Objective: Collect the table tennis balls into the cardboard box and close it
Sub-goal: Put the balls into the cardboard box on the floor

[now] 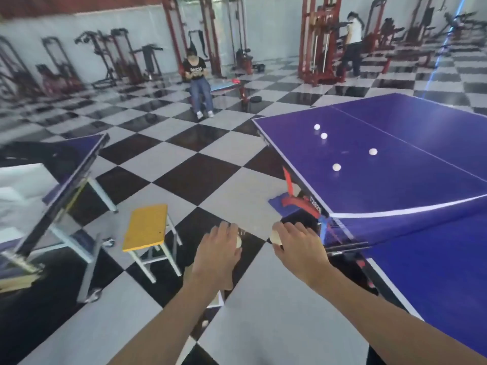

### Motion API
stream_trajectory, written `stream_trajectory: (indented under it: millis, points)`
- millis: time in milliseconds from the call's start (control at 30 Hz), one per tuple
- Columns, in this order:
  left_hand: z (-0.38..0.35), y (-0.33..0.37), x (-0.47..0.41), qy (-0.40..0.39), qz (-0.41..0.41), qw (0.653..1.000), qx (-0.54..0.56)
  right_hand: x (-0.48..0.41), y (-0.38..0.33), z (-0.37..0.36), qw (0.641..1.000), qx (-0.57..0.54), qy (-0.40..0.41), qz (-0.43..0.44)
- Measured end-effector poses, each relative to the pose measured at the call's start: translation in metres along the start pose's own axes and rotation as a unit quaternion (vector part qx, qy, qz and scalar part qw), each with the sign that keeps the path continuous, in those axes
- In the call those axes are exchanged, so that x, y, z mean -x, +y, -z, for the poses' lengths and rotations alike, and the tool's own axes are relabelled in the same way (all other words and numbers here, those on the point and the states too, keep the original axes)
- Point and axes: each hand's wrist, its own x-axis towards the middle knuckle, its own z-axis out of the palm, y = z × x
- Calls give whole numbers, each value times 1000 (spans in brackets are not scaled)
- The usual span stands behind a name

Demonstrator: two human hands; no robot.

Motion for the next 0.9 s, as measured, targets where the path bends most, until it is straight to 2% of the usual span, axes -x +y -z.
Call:
stream_trajectory:
  millis: [200, 400, 600, 900]
  points:
    - [-29, -108, -19, -18, 126, 991, 34, -111, -69, -49, 995, -16, -26, 100]
    - [-52, -178, -34, -21, 174, 982, 65, -185, -120, -86, 988, -26, -53, 144]
    - [-82, -241, -60, -40, 154, 985, 68, -228, -157, -127, 985, -8, -97, 141]
    - [-144, -310, -102, -87, 34, 987, 133, -249, -197, -180, 989, -11, -150, -4]
